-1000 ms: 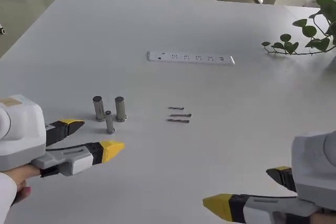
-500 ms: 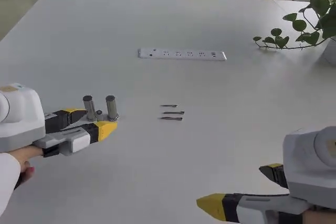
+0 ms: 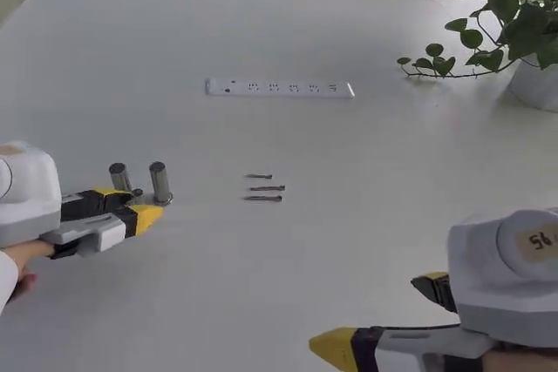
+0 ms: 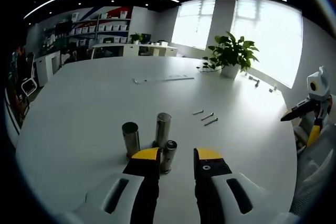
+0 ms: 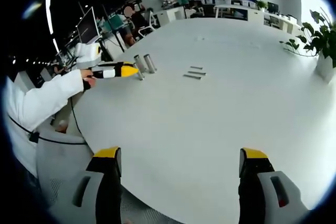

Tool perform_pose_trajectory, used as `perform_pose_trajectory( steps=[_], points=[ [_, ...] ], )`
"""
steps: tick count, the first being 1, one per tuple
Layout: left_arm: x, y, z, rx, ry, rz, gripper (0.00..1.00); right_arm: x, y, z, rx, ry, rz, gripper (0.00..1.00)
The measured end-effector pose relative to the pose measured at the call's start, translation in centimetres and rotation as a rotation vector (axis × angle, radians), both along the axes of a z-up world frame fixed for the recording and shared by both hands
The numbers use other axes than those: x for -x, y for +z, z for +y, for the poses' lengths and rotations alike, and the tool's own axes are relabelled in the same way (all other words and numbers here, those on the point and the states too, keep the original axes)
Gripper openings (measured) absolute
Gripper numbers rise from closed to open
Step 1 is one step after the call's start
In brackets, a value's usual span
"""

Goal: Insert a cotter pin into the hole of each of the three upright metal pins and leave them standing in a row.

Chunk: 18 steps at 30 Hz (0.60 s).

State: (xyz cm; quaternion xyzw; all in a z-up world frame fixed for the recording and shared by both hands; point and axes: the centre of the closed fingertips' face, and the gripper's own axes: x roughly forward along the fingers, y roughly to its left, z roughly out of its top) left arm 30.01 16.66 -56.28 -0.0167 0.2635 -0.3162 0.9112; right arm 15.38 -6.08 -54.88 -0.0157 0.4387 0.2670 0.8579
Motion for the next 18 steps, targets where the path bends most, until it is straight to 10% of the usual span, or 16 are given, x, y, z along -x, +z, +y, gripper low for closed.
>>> perform_pose_trajectory(
  steps=[18],
  points=[
    [-0.89,-0.62,0.26,-0.009,0.015,-0.010,0.08,0.47,-0.46,0.79,-0.003,0.024,0.025,0.91]
  ],
)
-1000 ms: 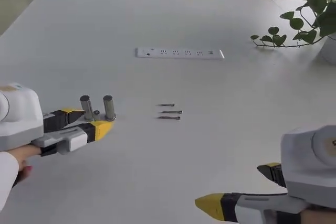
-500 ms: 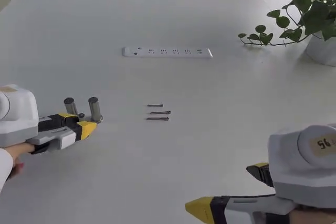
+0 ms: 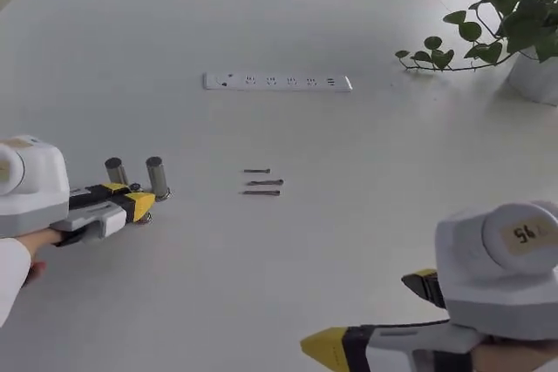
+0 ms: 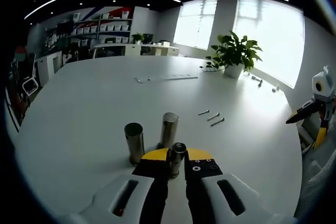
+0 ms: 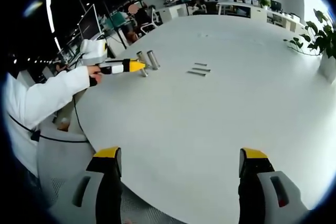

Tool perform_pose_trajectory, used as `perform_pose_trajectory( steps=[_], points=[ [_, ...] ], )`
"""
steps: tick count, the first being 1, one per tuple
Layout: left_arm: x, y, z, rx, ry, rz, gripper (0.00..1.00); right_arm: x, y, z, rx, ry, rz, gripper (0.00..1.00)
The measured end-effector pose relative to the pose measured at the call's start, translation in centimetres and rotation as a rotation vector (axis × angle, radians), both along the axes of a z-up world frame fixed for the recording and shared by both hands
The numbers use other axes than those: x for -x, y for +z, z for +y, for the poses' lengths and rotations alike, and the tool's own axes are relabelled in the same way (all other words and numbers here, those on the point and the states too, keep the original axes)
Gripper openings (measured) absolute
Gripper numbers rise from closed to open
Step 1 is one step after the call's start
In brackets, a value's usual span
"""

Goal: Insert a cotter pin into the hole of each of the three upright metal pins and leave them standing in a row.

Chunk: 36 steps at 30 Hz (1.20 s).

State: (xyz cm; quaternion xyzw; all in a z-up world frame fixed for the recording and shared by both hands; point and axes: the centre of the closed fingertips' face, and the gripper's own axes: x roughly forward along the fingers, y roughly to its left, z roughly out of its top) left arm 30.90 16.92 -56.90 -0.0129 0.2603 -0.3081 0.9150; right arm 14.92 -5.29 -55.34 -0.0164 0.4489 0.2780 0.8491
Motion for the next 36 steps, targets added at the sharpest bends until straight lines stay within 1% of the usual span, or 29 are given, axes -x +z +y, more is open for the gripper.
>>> perform_pose_trajectory(
  steps=[1,2,3,5,6,7,9,10,11,12,13,14,15,16,18,19,20,21,22,23,27,29,30,34,35,36],
  points=[
    [0.0,0.0,0.1,-0.018,-0.008,-0.011,0.07,0.0,0.0,0.0,-0.001,0.001,-0.001,0.91],
    [0.0,0.0,0.0,-0.017,-0.012,-0.008,0.07,0.0,0.0,0.0,-0.001,0.001,-0.001,0.91],
    [0.0,0.0,0.1,-0.039,-0.017,-0.011,0.07,0.1,0.0,0.0,0.000,0.002,-0.002,0.91],
    [-0.1,0.0,0.4,-0.103,-0.043,-0.041,0.07,0.1,0.0,0.0,0.001,0.003,-0.002,0.91],
    [0.1,0.1,0.3,-0.118,-0.049,-0.051,0.07,0.1,0.0,-0.1,0.001,0.001,-0.002,0.91],
    [0.2,0.2,0.2,-0.112,-0.048,-0.050,0.07,0.2,0.0,-0.1,0.001,0.000,-0.003,0.91],
    [0.4,0.6,-0.1,-0.099,-0.071,-0.063,0.07,0.2,-0.1,-0.3,0.000,-0.004,-0.002,0.91],
    [0.8,0.9,-0.7,-0.082,-0.104,-0.071,0.07,0.2,-0.1,-0.3,0.000,-0.004,0.001,0.91],
    [1.0,1.1,-1.0,-0.078,-0.123,-0.081,0.07,0.2,-0.1,-0.3,0.000,-0.004,0.001,0.91],
    [1.3,1.4,-1.5,-0.092,-0.160,-0.106,0.07,0.3,-0.1,-0.3,-0.001,-0.003,0.000,0.91],
    [1.4,1.6,-1.7,-0.097,-0.168,-0.111,0.07,0.3,-0.1,-0.2,-0.001,-0.002,-0.002,0.91],
    [1.8,2.0,-2.2,-0.088,-0.189,-0.120,0.07,0.4,0.0,-0.2,-0.002,-0.001,-0.004,0.91],
    [2.1,2.2,-2.6,-0.072,-0.204,-0.122,0.07,0.4,0.0,-0.2,-0.004,-0.002,-0.007,0.91],
    [2.5,2.6,-3.1,-0.068,-0.224,-0.134,0.07,0.4,0.1,-0.2,-0.006,-0.002,-0.010,0.91],
    [3.1,3.0,-3.8,-0.084,-0.254,-0.151,0.07,0.6,0.1,-0.2,-0.011,-0.001,-0.013,0.91],
    [3.4,3.3,-4.2,-0.090,-0.278,-0.168,0.07,0.6,0.1,-0.3,-0.011,-0.002,-0.014,0.91],
    [3.8,3.4,-4.5,-0.086,-0.285,-0.166,0.07,0.7,0.1,-0.3,-0.012,-0.002,-0.015,0.91],
    [4.3,3.7,-5.2,-0.067,-0.305,-0.164,0.07,0.8,0.1,-0.4,-0.015,-0.004,-0.016,0.91],
    [4.6,3.9,-5.6,-0.063,-0.318,-0.170,0.07,0.8,0.1,-0.4,-0.016,-0.008,-0.016,0.91],
    [4.9,3.9,-5.9,-0.065,-0.319,-0.166,0.07,0.9,0.0,-0.6,-0.018,-0.015,-0.017,0.91],
    [6.1,3.7,-7.3,-0.083,-0.338,-0.161,0.07,1.0,-0.1,-0.8,-0.022,-0.021,-0.019,0.91],
    [6.6,3.5,-7.7,-0.115,-0.360,-0.176,0.07,1.2,-0.2,-0.8,-0.023,-0.019,-0.019,0.91],
    [6.9,3.4,-8.1,-0.118,-0.363,-0.177,0.07,1.2,-0.3,-0.9,-0.024,-0.020,-0.018,0.91],
    [7.3,2.5,-9.0,-0.138,-0.354,-0.171,0.07,1.3,-0.3,-0.7,-0.054,-0.025,-0.009,0.91],
    [7.3,2.3,-9.1,-0.140,-0.347,-0.167,0.07,1.3,-0.2,-0.7,-0.063,-0.027,-0.009,0.91],
    [7.3,2.0,-9.3,-0.132,-0.332,-0.159,0.07,1.2,-0.2,-0.6,-0.066,-0.028,-0.012,0.91]
  ],
)
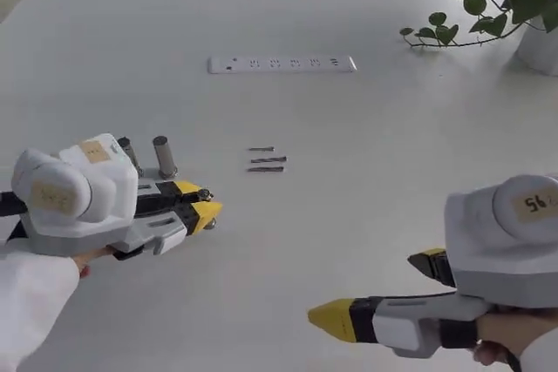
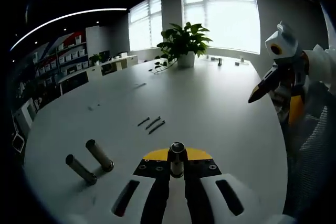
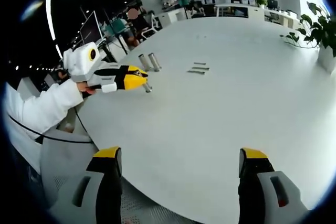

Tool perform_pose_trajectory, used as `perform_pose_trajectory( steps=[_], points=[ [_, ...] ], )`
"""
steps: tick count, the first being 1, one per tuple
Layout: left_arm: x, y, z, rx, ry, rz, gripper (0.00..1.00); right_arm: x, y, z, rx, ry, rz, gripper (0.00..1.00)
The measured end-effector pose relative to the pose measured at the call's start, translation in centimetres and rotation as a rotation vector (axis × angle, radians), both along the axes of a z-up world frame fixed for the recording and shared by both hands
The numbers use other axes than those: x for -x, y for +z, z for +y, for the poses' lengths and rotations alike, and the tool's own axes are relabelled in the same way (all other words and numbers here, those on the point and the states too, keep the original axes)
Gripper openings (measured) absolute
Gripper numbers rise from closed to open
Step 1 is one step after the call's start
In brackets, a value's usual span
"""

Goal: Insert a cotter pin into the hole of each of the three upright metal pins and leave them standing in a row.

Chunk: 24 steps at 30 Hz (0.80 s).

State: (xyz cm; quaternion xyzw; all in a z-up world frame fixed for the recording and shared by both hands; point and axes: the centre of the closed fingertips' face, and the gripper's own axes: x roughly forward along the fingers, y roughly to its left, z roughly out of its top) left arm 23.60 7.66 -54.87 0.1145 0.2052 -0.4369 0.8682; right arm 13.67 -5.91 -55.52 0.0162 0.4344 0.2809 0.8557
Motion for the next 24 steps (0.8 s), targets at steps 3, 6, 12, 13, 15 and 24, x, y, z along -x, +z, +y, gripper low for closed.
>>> perform_pose_trajectory(
  steps=[3,6,12,13,15,24],
  points=[
    [0.1,-0.3,-0.6,0.024,0.021,0.017,0.07,0.0,0.1,0.0,0.002,0.004,-0.005,0.91],
    [0.2,-0.7,-1.2,0.030,0.030,0.025,0.07,-0.1,0.0,0.0,0.001,0.006,-0.007,0.91],
    [0.5,-1.4,-2.1,0.028,0.046,0.030,0.07,0.1,-0.1,-0.1,0.003,0.009,-0.007,0.91],
    [0.6,-1.5,-2.1,0.029,0.048,0.033,0.07,0.2,-0.1,-0.1,0.003,0.009,-0.007,0.91],
    [0.7,-1.7,-2.2,0.023,0.052,0.032,0.07,0.3,-0.1,-0.2,0.004,0.009,-0.006,0.91],
    [0.6,-2.4,-1.7,0.007,0.077,0.040,0.07,0.5,-0.3,-0.2,0.006,0.011,-0.003,0.91]
  ],
)
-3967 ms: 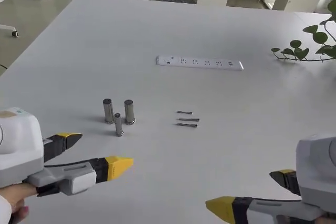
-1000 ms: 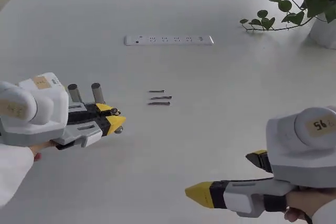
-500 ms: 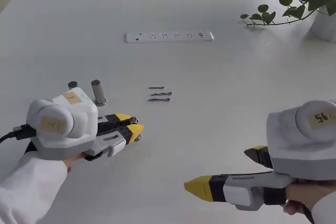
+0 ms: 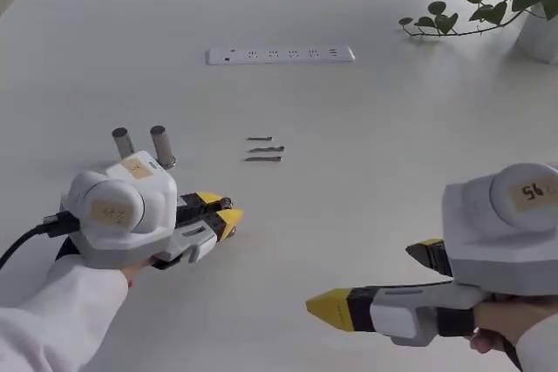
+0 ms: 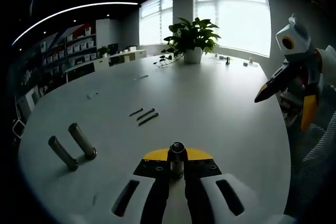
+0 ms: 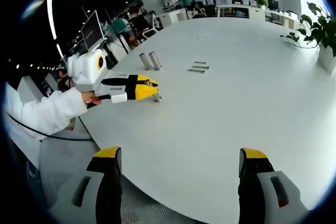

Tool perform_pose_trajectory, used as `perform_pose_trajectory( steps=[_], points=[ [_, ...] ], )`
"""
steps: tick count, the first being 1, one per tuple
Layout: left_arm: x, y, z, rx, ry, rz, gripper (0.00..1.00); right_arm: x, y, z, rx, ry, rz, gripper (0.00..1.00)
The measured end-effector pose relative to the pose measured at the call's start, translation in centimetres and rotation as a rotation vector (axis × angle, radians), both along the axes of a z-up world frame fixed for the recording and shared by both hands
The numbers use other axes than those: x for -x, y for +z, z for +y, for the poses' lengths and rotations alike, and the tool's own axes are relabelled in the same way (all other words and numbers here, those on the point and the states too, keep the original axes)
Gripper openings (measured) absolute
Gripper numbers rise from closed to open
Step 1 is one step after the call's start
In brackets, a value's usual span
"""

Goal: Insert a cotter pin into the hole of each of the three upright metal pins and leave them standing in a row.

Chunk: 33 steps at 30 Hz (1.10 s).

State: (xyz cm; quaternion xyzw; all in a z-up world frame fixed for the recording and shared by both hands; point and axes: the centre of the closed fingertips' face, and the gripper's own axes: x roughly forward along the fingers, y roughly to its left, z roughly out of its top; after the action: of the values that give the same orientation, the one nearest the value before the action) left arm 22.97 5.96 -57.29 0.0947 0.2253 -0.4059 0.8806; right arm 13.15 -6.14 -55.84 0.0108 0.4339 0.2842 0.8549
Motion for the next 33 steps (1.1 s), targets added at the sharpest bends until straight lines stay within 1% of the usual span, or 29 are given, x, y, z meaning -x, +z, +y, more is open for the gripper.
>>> perform_pose_trajectory(
  steps=[3,6,10,11,14,15,16,17,21,22,23,25,26,27,29,30,31,32,33],
  points=[
    [0.0,0.0,0.0,0.001,0.004,-0.001,0.07,0.1,0.0,0.1,-0.001,-0.001,0.001,0.91],
    [-0.1,0.1,0.0,0.030,0.033,0.014,0.07,0.0,0.0,0.2,-0.003,0.002,0.001,0.91],
    [0.0,0.0,-0.1,0.027,0.041,0.003,0.07,0.1,0.0,0.2,-0.006,0.001,0.000,0.91],
    [0.0,0.0,0.0,0.036,0.064,0.013,0.07,0.0,0.2,0.2,-0.004,-0.003,-0.012,0.91],
    [0.0,0.1,-0.2,0.056,0.078,0.020,0.08,-0.4,0.4,0.0,-0.007,-0.006,-0.018,0.91],
    [0.0,0.1,-0.2,0.056,0.077,0.021,0.08,-0.4,0.4,0.1,-0.010,-0.005,-0.019,0.91],
    [0.1,0.1,-0.3,0.045,0.074,0.014,0.08,-0.4,0.5,0.1,-0.011,-0.001,-0.019,0.91],
    [0.0,0.1,-0.2,0.023,0.076,0.001,0.08,-0.4,0.5,0.1,-0.011,0.001,-0.021,0.91],
    [0.1,0.0,-0.1,0.019,0.073,0.006,0.08,-0.3,0.5,0.2,-0.009,0.005,-0.027,0.91],
    [0.2,-0.1,-0.1,0.013,0.069,0.011,0.09,-0.3,0.5,0.3,-0.011,0.008,-0.026,0.91],
    [0.3,-0.2,-0.1,0.007,0.067,0.015,0.13,-0.2,0.5,0.4,-0.011,0.010,-0.025,0.91],
    [0.7,-0.5,-0.1,0.005,0.069,0.050,0.22,-0.1,0.3,0.4,-0.008,0.013,-0.022,0.91],
    [0.6,-0.4,0.0,0.009,0.068,0.043,0.27,0.0,0.3,0.4,-0.007,0.014,-0.021,0.91],
    [0.8,-0.2,-0.1,0.016,0.056,0.036,0.28,0.0,0.3,0.3,-0.007,0.013,-0.020,0.91],
    [1.2,0.1,-0.3,0.031,0.039,0.049,0.29,0.0,0.3,0.3,-0.008,0.012,-0.020,0.91],
    [1.6,0.2,-0.5,0.043,0.025,0.065,0.32,0.0,0.3,0.3,-0.008,0.012,-0.021,0.91],
    [2.2,0.4,-0.9,0.071,-0.006,0.100,0.35,0.0,0.3,0.3,-0.008,0.012,-0.021,0.91],
    [2.4,0.7,-0.9,0.081,-0.015,0.102,0.36,-0.1,0.3,0.2,-0.007,0.013,-0.022,0.91],
    [2.5,0.9,-0.8,0.075,-0.018,0.092,0.37,-0.1,0.3,0.2,-0.005,0.012,-0.021,0.91]
  ],
)
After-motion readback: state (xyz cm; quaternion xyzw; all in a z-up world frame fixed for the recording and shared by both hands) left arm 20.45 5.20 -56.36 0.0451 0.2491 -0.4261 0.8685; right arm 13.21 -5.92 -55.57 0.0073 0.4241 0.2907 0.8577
